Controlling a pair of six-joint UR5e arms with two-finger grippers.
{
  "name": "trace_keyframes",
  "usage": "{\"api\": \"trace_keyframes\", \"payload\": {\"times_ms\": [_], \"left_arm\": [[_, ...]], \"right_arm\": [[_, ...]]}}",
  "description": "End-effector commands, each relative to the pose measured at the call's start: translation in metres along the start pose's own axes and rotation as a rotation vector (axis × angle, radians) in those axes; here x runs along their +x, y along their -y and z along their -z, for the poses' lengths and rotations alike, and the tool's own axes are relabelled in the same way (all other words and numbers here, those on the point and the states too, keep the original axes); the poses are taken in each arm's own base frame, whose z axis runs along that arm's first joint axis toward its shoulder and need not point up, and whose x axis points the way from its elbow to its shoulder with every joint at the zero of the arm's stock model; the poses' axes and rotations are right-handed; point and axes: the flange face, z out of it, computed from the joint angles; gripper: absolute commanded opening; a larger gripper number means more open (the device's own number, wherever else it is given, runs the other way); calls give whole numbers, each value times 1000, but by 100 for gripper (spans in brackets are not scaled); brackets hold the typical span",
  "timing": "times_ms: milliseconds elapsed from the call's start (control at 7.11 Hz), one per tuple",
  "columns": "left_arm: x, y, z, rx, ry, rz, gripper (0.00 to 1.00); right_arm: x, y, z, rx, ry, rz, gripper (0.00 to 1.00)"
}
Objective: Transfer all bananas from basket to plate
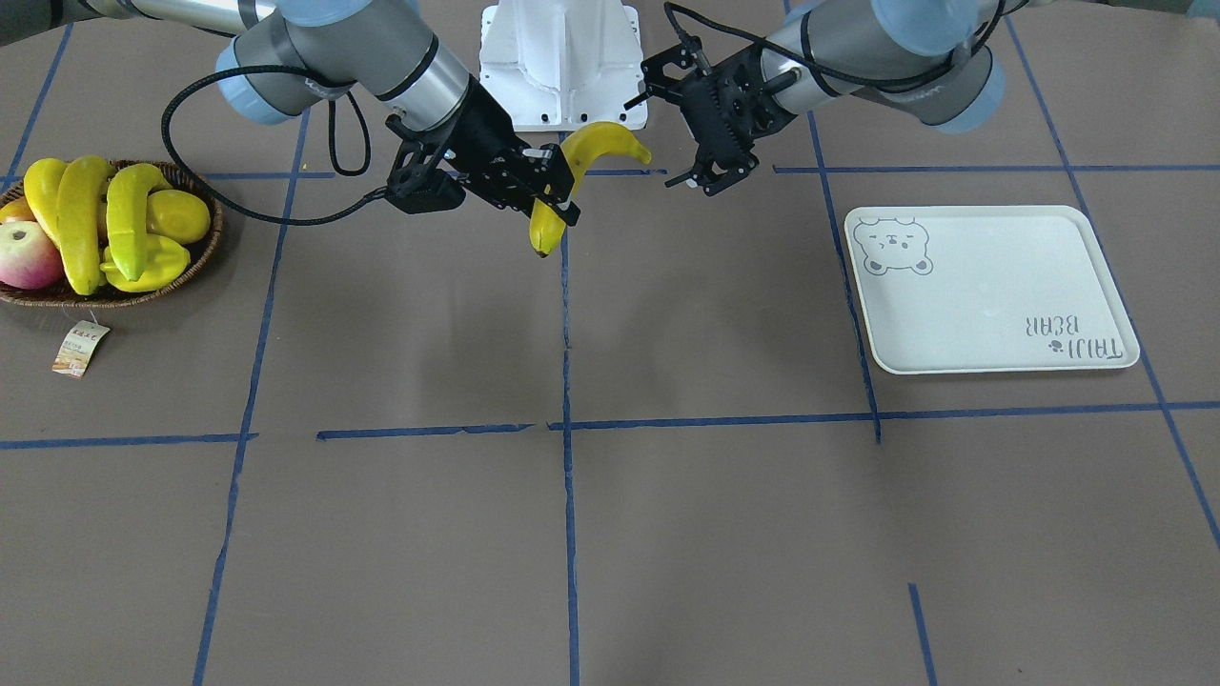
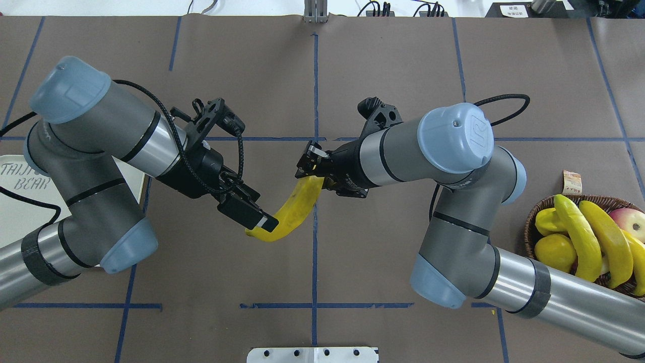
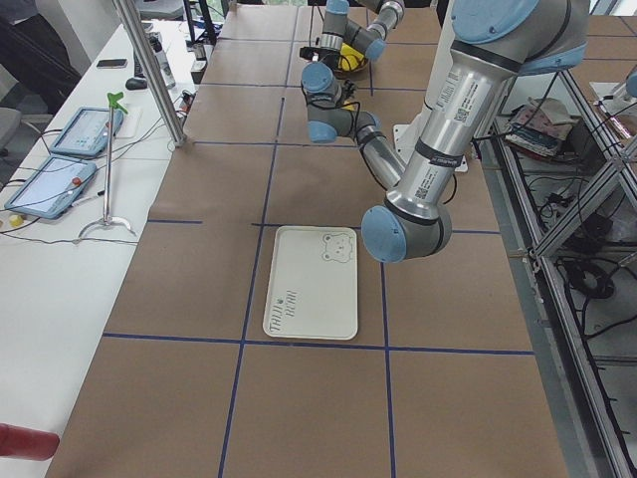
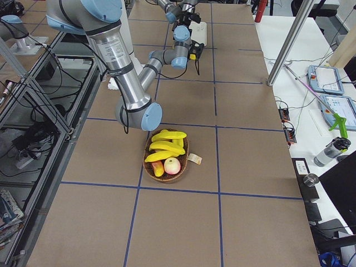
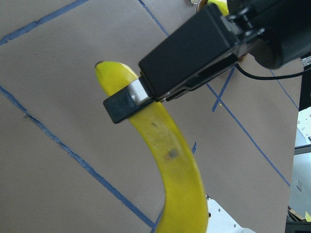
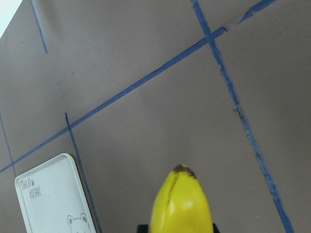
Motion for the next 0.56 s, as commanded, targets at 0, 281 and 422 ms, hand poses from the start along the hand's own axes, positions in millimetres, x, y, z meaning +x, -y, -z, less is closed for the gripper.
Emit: {"api": "trace_keyframes", "payload": {"times_ms": [0,281,422], "left_arm": [[6,2,-8,-4,-11,-10,99],[8,-1,-18,-16,-21,-10,83],[10,-4,-21,-17,-30,-18,73]], "right_arm": [[-9,-8,-1,-11,15,6,4],[-10,-10,-1,-13,16,0,4],[-10,-10,-1,-13,16,0,4]]}}
